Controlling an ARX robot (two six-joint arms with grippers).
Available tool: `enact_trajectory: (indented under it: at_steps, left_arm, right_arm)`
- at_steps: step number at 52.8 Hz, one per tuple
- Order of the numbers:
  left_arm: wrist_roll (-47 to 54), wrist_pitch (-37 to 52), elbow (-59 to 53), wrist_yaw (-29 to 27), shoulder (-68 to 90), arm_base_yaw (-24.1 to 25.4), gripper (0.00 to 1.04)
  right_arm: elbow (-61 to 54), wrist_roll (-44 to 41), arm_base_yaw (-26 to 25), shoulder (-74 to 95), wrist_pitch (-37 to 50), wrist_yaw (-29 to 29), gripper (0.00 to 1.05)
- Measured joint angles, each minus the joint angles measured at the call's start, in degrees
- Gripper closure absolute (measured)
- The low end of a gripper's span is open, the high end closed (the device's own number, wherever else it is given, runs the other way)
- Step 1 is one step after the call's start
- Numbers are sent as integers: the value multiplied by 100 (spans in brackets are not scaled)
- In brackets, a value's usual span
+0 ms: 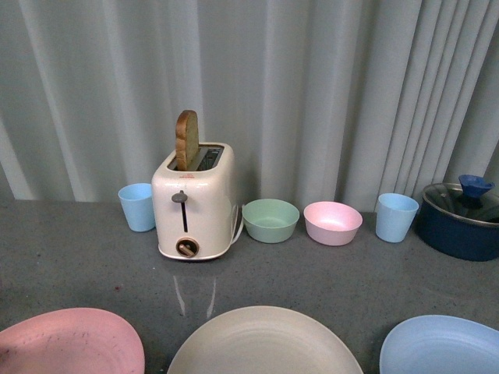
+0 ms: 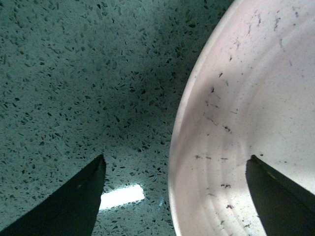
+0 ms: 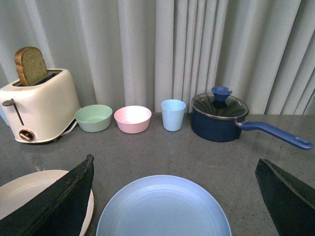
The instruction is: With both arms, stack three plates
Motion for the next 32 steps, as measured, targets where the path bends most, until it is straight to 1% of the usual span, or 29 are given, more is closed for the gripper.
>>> enact_trajectory:
  at_steps: [7, 13, 24, 29, 32]
  left_arm:
    - [-31, 15, -22, 2, 44, -26, 40]
    - [-33, 55, -39, 22, 74, -39, 61]
    - [-90, 103, -42, 72, 59, -50, 91]
    - [-186, 98, -33, 188, 13, -42, 100]
    - [-201, 94, -33, 184, 4, -42, 100]
  right_arm:
    - [0, 0, -2, 0, 0, 0, 7]
    - [0, 0, -2, 0, 0, 0, 7]
    - [2, 0, 0, 0, 0, 0, 7]
    - [0, 0, 0, 0, 0, -2, 7]
    - [2, 0, 0, 0, 0, 0, 7]
